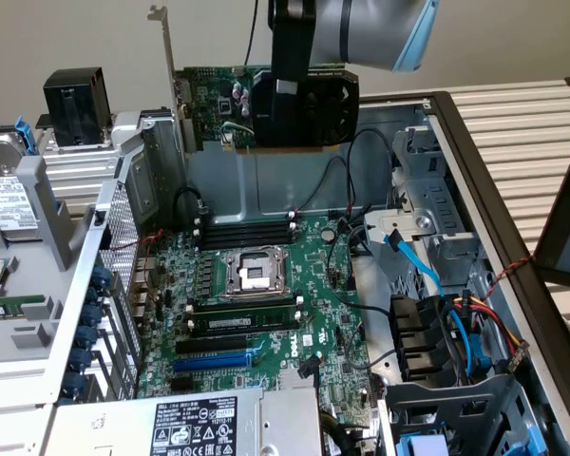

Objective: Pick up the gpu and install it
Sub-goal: 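Insert the gpu into the slot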

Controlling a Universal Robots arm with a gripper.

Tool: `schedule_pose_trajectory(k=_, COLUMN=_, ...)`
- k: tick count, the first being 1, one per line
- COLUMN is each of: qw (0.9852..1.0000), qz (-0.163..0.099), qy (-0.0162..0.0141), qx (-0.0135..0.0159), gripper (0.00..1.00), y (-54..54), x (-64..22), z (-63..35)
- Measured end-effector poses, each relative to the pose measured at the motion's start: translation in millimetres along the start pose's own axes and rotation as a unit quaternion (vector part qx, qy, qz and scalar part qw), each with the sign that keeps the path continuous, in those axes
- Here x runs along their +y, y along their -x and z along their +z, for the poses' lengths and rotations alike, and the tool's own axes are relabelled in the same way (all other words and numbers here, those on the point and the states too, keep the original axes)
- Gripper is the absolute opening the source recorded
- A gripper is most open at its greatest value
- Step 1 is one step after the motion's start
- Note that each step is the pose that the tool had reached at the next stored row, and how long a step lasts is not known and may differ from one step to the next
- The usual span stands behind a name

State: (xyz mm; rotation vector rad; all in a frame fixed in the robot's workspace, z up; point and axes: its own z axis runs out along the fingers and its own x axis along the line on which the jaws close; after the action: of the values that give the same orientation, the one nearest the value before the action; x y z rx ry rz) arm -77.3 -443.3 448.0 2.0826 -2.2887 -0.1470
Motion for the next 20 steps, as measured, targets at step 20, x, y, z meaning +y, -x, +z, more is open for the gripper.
schedule_pose_trajectory(k=20, qw=0.9995, qz=-0.032, qy=0.0002, qx=0.0037, gripper=0.27, y=2.7, x=2.9, z=3.2)
